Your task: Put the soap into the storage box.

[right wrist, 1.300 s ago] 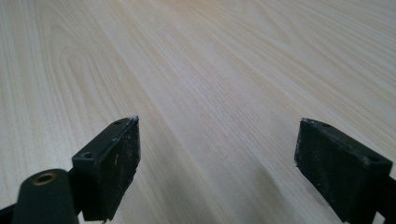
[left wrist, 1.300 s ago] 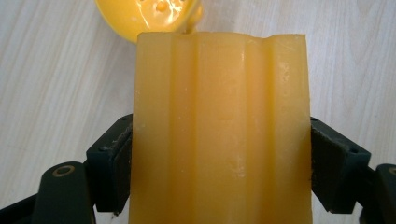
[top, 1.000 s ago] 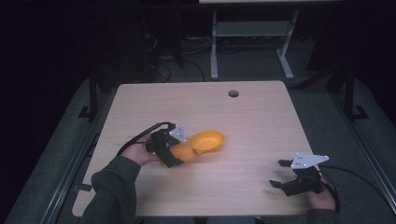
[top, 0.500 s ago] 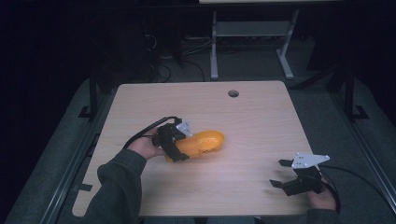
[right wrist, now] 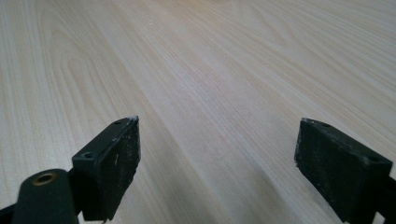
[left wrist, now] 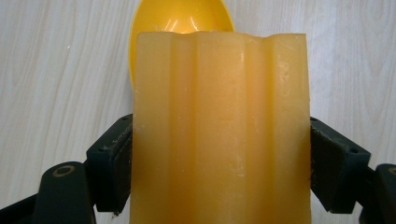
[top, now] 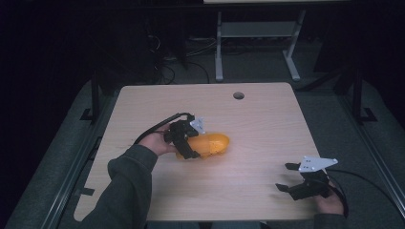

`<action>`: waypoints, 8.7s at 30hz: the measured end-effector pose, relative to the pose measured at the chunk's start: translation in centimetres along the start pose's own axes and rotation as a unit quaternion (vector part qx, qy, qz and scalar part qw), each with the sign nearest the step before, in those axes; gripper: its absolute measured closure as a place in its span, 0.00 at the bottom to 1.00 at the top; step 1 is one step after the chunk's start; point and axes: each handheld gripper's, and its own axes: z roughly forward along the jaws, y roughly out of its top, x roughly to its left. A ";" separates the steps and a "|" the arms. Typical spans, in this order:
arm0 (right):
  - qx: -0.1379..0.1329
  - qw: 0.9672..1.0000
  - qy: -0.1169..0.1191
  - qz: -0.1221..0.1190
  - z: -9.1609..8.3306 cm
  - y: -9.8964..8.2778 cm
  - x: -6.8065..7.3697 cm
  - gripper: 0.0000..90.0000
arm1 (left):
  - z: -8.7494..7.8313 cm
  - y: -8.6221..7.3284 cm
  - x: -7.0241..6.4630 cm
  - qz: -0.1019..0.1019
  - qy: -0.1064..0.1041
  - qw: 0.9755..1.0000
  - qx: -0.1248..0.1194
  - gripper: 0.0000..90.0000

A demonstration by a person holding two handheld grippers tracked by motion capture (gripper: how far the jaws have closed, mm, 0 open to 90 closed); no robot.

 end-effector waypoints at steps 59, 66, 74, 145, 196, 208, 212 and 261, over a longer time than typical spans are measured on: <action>-0.013 1.000 0.001 -0.007 -0.3 0.3 0.1 0.15 | 4.5 5.2 2.9 0.044 -0.032 0.998 0.024 0.23; -0.013 1.000 0.002 -0.006 -0.3 0.3 0.2 0.15 | 4.6 5.1 3.3 0.034 -0.045 0.998 0.025 0.23; -0.012 1.000 0.003 -0.006 -0.3 0.4 0.2 0.15 | 4.6 5.1 3.4 0.031 -0.047 0.998 0.023 0.23; 0.003 1.000 -0.014 -0.008 -0.1 0.5 0.3 0.15 | -1.1 2.5 0.9 0.014 -0.002 1.000 -0.011 0.21; 0.013 0.999 -0.034 0.001 0.1 0.5 0.2 0.15 | -3.0 -3.2 -2.7 -0.008 0.016 0.999 -0.043 0.20; 0.014 0.999 -0.038 0.006 0.1 0.4 0.2 0.15 | -3.5 -3.8 -3.9 -0.002 0.029 0.998 -0.058 0.20; 0.015 0.999 -0.038 0.006 0.1 0.4 0.2 0.15 | -3.6 -4.2 -4.1 -0.001 0.030 0.998 -0.057 0.20; 0.024 0.999 -0.046 0.011 0.1 -0.1 0.4 0.15 | -2.8 -11.1 -7.6 -0.039 0.050 0.995 -0.073 0.21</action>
